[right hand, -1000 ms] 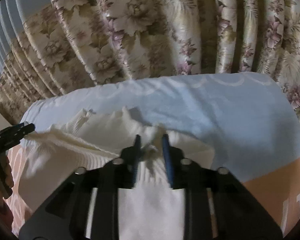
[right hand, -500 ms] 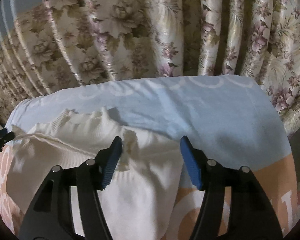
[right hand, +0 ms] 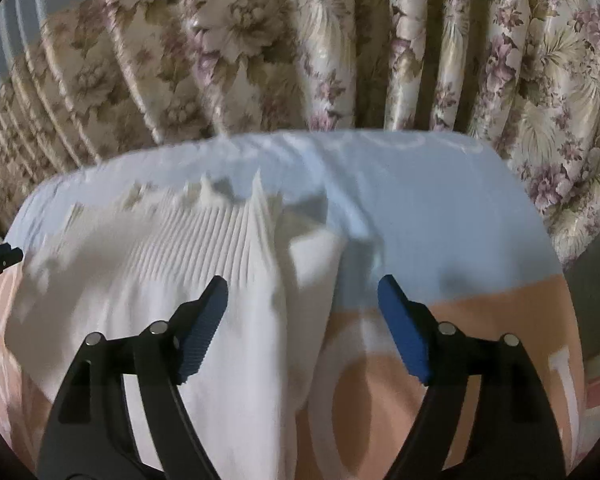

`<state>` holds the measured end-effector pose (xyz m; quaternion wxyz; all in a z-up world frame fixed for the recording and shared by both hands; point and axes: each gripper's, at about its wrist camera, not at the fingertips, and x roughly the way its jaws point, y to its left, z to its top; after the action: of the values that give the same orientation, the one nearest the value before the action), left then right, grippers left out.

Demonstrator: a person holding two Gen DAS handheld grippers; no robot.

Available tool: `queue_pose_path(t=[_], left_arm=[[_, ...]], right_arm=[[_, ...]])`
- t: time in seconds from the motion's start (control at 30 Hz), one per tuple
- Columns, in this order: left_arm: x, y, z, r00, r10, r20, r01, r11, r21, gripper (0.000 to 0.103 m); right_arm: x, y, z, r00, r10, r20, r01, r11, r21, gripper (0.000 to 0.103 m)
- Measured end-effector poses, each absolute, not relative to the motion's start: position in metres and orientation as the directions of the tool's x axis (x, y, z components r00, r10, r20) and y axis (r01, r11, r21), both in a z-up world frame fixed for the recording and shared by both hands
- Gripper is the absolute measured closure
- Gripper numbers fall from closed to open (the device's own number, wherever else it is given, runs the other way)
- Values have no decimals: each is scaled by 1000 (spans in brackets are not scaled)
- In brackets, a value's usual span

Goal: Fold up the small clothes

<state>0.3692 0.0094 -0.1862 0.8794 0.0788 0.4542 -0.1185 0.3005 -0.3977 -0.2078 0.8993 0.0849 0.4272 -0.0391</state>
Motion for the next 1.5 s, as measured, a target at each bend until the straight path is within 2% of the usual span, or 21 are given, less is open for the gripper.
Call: queue_pose_path(t=[0.2,0.27,0.43,0.5,0.53,0.57,0.6,0.63,0.8,0.9,0.93,0.97,1.03,1.07,1.13,1.23,1.33,1.5], left_arm=[[329,16,-195,524,-189,-831,278,960,-43,25],[323,16,-197,516,-199,-833,282,958,-54,20],[319,7,-211,472,-209,-857,294,953,-70,20],[317,1,-217,458,-201,-866,302,951,-62,20],[316,-1,-219,456,-193,-869,303,951,-52,20],[314,-3,-222,451,-188,-872,308,950,-45,20],[313,-3,-223,450,-187,-873,309,950,-44,20],[312,-3,-224,449,-184,-874,308,950,-42,20],[310,1,-225,451,-175,-875,300,953,-35,20],[310,2,-224,453,-172,-875,302,953,-31,20],[309,2,-223,455,-171,-874,302,953,-29,20],[309,1,-221,462,-168,-871,306,952,-21,20],[307,-1,-215,478,-167,-862,311,950,-11,20],[306,-3,-210,488,-176,-855,315,949,-16,20],[306,-8,-205,493,-200,-847,324,946,-35,20],[308,-25,-199,501,-222,-837,340,939,-45,18],[313,-47,-199,505,-223,-834,351,936,-37,11],[319,-81,-203,499,-236,-834,383,923,-33,9]], right_arm=[[264,-379,-221,589,107,-801,89,977,196,24],[257,-372,-224,584,96,-806,76,982,173,24],[251,-368,-233,570,105,-815,87,978,187,24],[251,-370,-239,551,118,-826,98,974,205,34],[251,-370,-242,541,134,-830,98,970,221,51],[251,-372,-244,534,158,-831,96,965,245,61],[249,-373,-244,540,158,-827,97,964,248,66],[247,-372,-242,548,150,-823,94,967,239,77],[238,-382,-241,562,160,-811,107,959,263,80],[236,-389,-249,561,177,-809,116,950,289,77],[235,-391,-250,561,179,-808,120,948,294,73],[233,-393,-249,564,175,-807,124,948,292,65],[229,-395,-242,587,172,-791,117,949,294,56],[227,-395,-238,604,168,-779,113,950,292,43],[228,-398,-231,633,145,-761,118,953,280,26],[239,-397,-229,640,133,-757,109,959,261,26],[252,-391,-232,634,126,-763,98,965,241,26],[273,-384,-239,617,121,-778,80,973,215,26]])
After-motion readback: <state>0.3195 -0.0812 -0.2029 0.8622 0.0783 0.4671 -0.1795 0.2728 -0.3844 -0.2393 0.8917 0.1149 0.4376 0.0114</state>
